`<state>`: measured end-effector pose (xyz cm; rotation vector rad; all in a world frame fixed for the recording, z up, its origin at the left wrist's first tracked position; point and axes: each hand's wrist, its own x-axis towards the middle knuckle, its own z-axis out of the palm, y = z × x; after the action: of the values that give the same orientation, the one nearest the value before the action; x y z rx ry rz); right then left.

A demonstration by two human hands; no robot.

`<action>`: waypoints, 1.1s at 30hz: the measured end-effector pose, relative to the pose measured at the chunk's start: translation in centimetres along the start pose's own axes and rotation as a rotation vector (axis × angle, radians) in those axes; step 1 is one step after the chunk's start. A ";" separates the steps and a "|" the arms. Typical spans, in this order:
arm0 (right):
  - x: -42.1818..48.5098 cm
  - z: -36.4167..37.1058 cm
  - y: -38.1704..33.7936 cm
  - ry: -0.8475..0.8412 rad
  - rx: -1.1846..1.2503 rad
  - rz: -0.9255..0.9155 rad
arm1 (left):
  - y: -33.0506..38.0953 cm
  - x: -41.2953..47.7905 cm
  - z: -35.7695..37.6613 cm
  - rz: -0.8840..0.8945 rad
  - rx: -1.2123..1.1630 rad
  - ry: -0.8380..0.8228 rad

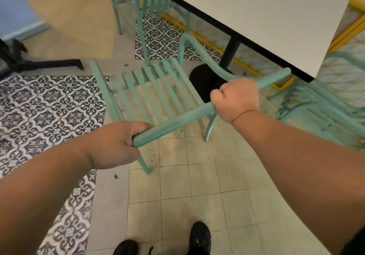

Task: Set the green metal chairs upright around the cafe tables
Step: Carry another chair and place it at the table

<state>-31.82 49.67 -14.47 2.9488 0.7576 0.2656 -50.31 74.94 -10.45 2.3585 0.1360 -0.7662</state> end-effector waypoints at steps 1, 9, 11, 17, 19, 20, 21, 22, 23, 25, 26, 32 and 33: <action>0.0 0.0 0.0 0.007 0.012 0.005 | 0.3 0.0 -0.2 -0.030 0.070 -0.025; 0.1 0.5 0.0 0.050 0.030 0.017 | 10.2 3.1 1.2 0.043 0.193 0.508; 0.1 0.7 0.1 0.068 0.044 0.023 | 11.5 5.4 2.3 0.009 0.264 0.441; 0.2 1.3 0.3 0.087 0.104 0.021 | 11.6 8.6 3.4 -0.158 0.305 0.276; 0.0 1.3 0.6 0.112 0.155 0.020 | 11.4 8.7 3.5 -0.133 0.292 0.305; -0.1 1.4 0.9 0.125 0.189 0.008 | 11.3 8.8 3.5 -0.124 0.293 0.325; -0.1 1.2 1.2 0.121 0.224 -0.025 | 11.3 9.0 3.6 -0.115 0.305 0.337; -0.2 1.1 1.6 0.096 0.256 -0.082 | 11.2 9.0 3.7 -0.112 0.314 0.342; -0.2 0.6 2.3 0.052 0.284 -0.152 | 11.1 8.9 3.7 -0.112 0.312 0.345; 0.4 -0.8 4.7 -0.092 0.347 -0.243 | 11.1 8.9 3.9 -0.113 0.298 0.356; 1.0 -1.5 6.1 -0.145 0.357 -0.258 | 11.1 8.8 4.0 -0.115 0.293 0.368; 3.8 -2.4 9.0 -0.339 0.042 -0.198 | 10.9 8.9 4.2 -0.115 0.332 0.410; 3.6 -1.9 8.5 -0.348 -0.001 -0.189 | 11.0 8.8 4.1 -0.111 0.348 0.411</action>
<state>-25.09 44.10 -10.98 2.7806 0.9668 -0.2535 -41.96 62.96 -11.91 2.8379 0.3331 -0.3635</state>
